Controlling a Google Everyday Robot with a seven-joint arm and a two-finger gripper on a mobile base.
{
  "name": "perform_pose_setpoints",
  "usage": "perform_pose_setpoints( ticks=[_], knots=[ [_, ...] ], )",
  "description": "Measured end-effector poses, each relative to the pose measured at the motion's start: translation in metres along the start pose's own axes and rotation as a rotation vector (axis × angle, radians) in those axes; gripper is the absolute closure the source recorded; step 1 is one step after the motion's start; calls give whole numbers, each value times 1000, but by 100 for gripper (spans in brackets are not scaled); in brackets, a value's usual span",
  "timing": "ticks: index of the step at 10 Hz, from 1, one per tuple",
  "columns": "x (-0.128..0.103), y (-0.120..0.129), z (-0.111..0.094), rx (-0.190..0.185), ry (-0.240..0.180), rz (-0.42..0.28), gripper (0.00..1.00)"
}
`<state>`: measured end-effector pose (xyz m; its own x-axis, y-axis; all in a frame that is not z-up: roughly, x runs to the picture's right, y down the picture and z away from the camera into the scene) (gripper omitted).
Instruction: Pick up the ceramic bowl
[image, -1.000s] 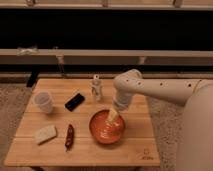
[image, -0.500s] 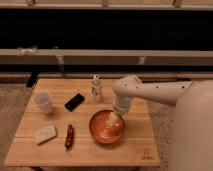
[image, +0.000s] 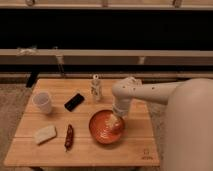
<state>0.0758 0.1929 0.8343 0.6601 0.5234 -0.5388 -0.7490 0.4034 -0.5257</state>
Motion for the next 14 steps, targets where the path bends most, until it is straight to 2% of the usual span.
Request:
perform_pose_setpoints(
  ticks=[2,3,4,5,7,8,10,12,14],
  knots=[
    [0,0,3,-3,14,-13,46],
    [1,-1,4,-4,19,-16,59],
    [1,-2,3,-7,15,-13,67],
    [0,-5,-2,-8,-3,0,76],
    [4,-20,-28,-3,-86,67,96],
    [3,-24,-42,-1,-127,86,100],
    [5,-34,-72,4,-224,128,100],
    [4,-39,-82,2,-272,145,100],
    [3,-43,-96,-13,-343,163,100]
  ],
)
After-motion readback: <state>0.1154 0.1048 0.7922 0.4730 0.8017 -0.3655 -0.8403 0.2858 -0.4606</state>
